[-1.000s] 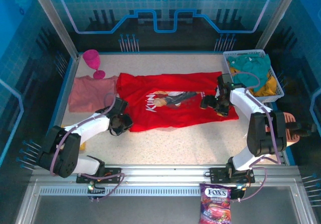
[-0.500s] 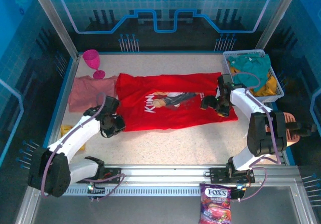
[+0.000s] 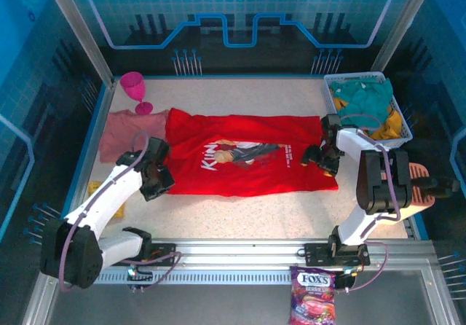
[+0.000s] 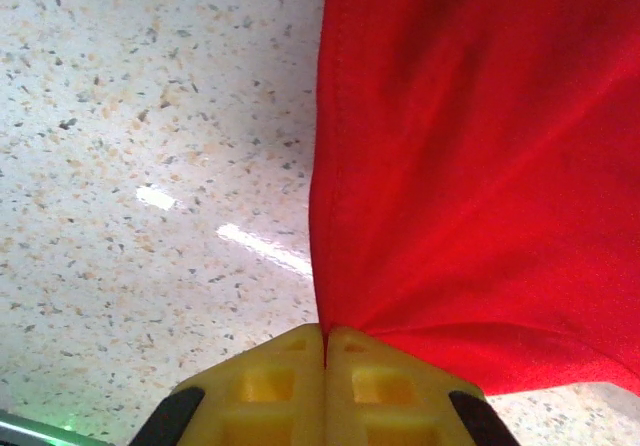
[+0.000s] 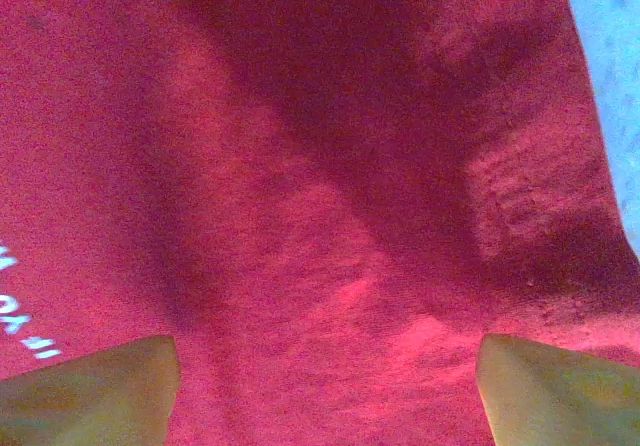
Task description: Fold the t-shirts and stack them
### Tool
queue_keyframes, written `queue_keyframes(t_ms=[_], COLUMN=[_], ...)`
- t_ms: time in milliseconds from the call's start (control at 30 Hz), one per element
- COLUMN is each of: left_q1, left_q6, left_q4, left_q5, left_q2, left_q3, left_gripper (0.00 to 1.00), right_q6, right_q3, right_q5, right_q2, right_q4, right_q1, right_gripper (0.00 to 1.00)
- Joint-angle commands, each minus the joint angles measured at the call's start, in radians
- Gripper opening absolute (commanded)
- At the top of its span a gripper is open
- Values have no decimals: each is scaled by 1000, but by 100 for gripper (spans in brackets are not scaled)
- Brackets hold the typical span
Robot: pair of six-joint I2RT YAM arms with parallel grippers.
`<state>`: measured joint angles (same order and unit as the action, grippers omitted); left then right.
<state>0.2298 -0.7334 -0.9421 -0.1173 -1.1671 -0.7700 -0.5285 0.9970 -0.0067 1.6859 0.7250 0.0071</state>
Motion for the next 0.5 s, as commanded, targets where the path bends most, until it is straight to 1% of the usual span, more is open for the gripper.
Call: queue_keyframes(t_ms=[0,33,67,167,233,300,333,400,467], left_q1=[-8,-7,-7,3,26,65,86,105,122], left_q6=[-2,3,14,62,113,171,204,256,302], left_q4=[-48,-38,-26,-8,22,89,139,231,334], left_q5=[-27,-20,-7,18,16,-3,-10,22,60], left_q2=[-45,-57,-68,-83,-80,-69,-70,-98,-159], left_q3=[-17,-17,-19,-72,-130,-170,-178,-189,-198], left_gripper=[0,8,18,26,36,56,65,65,58], right_q6=[-31,-32,-31,-20,2,25,39,65,84], right_q3=[-54,-68,-79,-73,-55,-30,-18,-7,-7], right_q5=[16,17,20,7,-14,-34,-44,-57,-64], right_q2=[-73,-94,-112,-137,-152,-160,-167,-180,-196], right_q4=[42,38,34,29,27,28,26,17,0], right_q1=[-14,-16,-21,-33,-33,-31,-29,-25,-21], right_gripper=[78,78,78,77,77,79,80,81,81])
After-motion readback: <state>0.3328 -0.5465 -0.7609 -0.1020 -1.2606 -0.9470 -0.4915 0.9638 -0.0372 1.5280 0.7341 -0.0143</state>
